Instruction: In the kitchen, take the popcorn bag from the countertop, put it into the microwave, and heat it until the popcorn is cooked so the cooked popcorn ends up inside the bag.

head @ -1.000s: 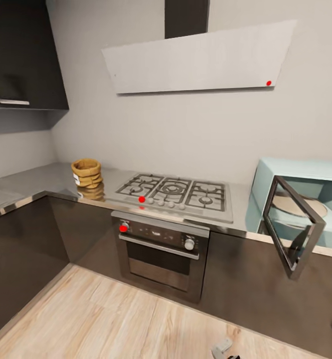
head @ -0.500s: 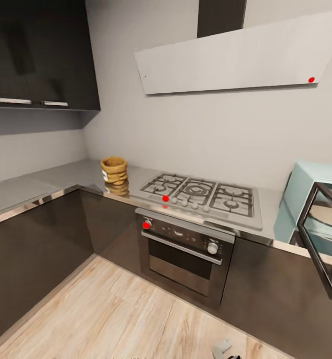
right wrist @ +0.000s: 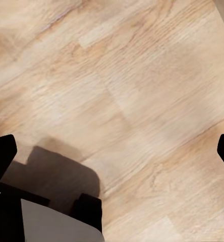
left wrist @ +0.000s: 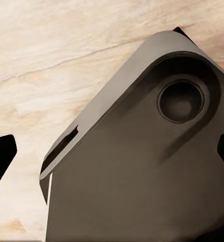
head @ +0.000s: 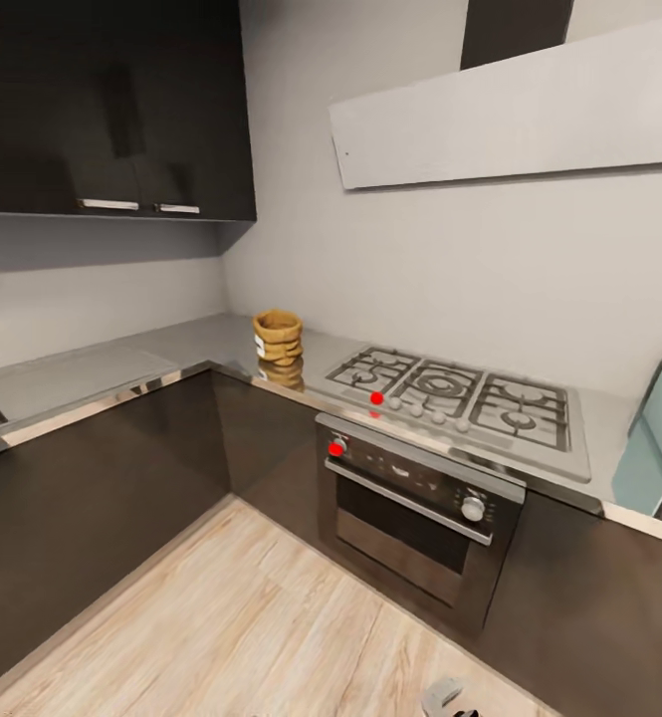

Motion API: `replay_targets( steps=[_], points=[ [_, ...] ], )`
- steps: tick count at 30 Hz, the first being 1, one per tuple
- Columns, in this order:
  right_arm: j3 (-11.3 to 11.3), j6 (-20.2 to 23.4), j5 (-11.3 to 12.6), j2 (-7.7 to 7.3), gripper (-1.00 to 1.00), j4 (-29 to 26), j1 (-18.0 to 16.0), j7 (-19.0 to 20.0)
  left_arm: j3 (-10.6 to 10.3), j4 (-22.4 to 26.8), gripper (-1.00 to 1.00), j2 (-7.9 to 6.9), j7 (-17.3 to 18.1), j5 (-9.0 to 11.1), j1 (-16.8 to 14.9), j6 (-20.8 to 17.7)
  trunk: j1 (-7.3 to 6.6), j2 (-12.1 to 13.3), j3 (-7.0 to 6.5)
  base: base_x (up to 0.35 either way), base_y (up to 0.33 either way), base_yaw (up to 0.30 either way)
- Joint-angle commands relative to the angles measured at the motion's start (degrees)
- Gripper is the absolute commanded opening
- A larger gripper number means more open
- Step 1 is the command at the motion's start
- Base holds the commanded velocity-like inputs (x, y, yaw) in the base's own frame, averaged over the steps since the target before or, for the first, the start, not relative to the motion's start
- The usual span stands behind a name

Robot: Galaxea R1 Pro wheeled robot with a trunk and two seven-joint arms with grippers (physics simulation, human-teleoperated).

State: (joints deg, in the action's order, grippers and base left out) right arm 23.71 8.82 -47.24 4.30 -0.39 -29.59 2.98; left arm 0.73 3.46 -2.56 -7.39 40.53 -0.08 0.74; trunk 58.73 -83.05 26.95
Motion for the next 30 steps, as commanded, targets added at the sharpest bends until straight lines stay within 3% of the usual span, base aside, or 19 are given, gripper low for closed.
replay_targets(
  steps=[1, 13, 18, 20, 21, 22, 23, 25, 27, 30],
  points=[
    [0.46, 0.23, -0.56, 0.01, 1.00, -0.05, -0.03, 0.18, 0.06, 0.06, 1.00, 0.01, -0.17, 0.08, -0.01, 0.06, 0.00, -0.03, 0.06, 0.000, 0.000, 0.193],
    [0.55, 0.06, -0.49, -0.51, 1.00, -0.13, -0.03, 1.13, -0.29, 0.14, 1.00, -0.32, 2.22, -0.54, -0.01, -0.61, 0.00, -0.03, 0.06, 0.233, 0.031, 0.020],
    [0.64, 0.55, -0.52, 0.05, 1.00, -1.01, -0.03, 1.38, -0.22, 0.14, 1.00, -0.40, 2.35, -0.28, -0.01, -0.94, 0.00, -0.03, 0.06, 0.322, 0.073, 0.000],
    [0.64, 0.85, -0.57, 1.27, 1.00, -2.52, -0.03, 1.48, -0.19, 0.14, 1.00, -0.51, 2.31, -0.05, -0.01, -0.99, 0.00, -0.03, 0.06, 0.322, 0.073, 0.000],
    [0.58, 2.16, -0.64, 4.52, 1.00, -6.14, -0.03, 1.81, -0.15, 0.14, 1.00, -0.54, 2.30, 0.02, -0.01, -1.00, 0.00, -0.03, 0.06, 0.322, 0.073, 0.000],
    [0.47, 5.29, -1.02, 5.70, 1.00, -11.00, 0.00, 3.26, -0.13, 0.14, 1.00, -0.53, 2.29, 0.05, -0.01, -0.99, 0.00, -0.03, 0.06, 0.322, 0.073, 0.000],
    [-0.56, 10.62, -1.53, 5.70, 1.00, -17.74, -0.08, 7.38, -0.12, 0.14, 1.00, -0.52, 2.29, 0.07, -0.01, -0.95, 0.00, -0.03, 0.06, 0.322, 0.073, 0.000],
    [-6.51, 18.95, -1.45, 5.70, 1.00, -26.99, -2.08, 20.10, -0.12, 0.14, 1.00, -0.51, 2.29, 0.07, -0.01, -0.93, 0.00, -0.03, 0.06, 0.322, 0.073, 0.000],
    [-10.67, 28.64, 0.62, 5.70, 1.00, -37.50, -7.56, 31.86, -0.12, 0.14, 1.00, -0.44, 2.29, 0.04, -0.01, -0.89, 0.00, -0.03, 0.06, 0.322, 0.066, 0.000],
    [-11.74, 37.90, 5.49, 5.70, 1.00, -45.14, -14.81, 35.70, -0.12, 0.14, 1.00, -0.37, 2.29, -0.02, -0.01, -0.63, 0.00, -0.03, 0.06, 0.322, 0.021, 0.000]
  ],
)
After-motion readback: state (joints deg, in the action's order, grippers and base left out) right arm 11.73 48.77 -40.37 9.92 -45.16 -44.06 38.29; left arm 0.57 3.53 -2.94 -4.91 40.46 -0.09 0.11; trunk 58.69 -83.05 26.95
